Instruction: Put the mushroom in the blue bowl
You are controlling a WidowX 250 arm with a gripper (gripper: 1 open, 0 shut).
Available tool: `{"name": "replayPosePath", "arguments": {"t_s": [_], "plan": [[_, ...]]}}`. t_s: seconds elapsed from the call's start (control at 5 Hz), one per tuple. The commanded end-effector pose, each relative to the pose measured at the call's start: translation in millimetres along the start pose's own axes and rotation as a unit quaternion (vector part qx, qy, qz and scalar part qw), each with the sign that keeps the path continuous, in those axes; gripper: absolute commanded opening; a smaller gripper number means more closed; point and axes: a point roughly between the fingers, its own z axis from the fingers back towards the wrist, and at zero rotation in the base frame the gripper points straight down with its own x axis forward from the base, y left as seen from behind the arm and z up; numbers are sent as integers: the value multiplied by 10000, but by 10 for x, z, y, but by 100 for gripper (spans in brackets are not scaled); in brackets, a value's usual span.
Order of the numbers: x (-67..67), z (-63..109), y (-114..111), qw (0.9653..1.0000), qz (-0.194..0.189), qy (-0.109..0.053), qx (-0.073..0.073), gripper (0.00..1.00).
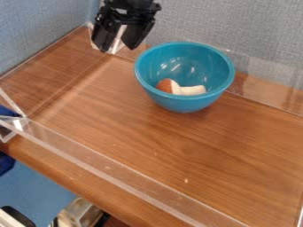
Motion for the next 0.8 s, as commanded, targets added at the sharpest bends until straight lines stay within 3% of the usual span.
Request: {"name": "replayPosePath", "arguments": {"t_s": [0.0, 0.6], "plan": [[53, 107, 14, 9995, 187, -124, -229, 0], [76, -152, -178, 9991, 392, -175, 59, 0]]}}
